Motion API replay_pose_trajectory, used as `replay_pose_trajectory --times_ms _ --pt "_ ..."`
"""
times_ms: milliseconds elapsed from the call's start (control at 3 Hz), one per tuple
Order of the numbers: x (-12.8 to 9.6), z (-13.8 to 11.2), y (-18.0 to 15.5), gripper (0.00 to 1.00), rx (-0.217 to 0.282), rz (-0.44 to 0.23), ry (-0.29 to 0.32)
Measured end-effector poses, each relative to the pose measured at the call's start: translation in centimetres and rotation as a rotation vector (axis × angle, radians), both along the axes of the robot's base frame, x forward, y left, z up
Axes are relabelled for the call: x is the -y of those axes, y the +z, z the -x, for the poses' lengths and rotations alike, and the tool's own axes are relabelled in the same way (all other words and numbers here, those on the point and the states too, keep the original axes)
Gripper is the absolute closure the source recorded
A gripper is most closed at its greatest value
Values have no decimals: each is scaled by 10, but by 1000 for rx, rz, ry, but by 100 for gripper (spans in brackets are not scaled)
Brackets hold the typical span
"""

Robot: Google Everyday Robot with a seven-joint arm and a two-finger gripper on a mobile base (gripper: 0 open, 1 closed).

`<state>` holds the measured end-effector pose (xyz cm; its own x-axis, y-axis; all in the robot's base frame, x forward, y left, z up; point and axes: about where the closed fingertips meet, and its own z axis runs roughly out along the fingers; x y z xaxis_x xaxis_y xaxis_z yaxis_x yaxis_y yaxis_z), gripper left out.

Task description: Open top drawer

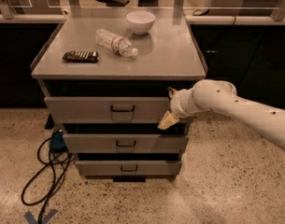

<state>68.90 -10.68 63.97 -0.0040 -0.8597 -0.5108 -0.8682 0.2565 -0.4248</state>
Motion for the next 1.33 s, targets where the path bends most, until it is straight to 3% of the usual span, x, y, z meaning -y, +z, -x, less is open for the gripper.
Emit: replay_pose_trajectory --times_ms 1000,1333 --pt "0 0 0 89 0 0 0" --pt "0 0 9 100 0 0 0"
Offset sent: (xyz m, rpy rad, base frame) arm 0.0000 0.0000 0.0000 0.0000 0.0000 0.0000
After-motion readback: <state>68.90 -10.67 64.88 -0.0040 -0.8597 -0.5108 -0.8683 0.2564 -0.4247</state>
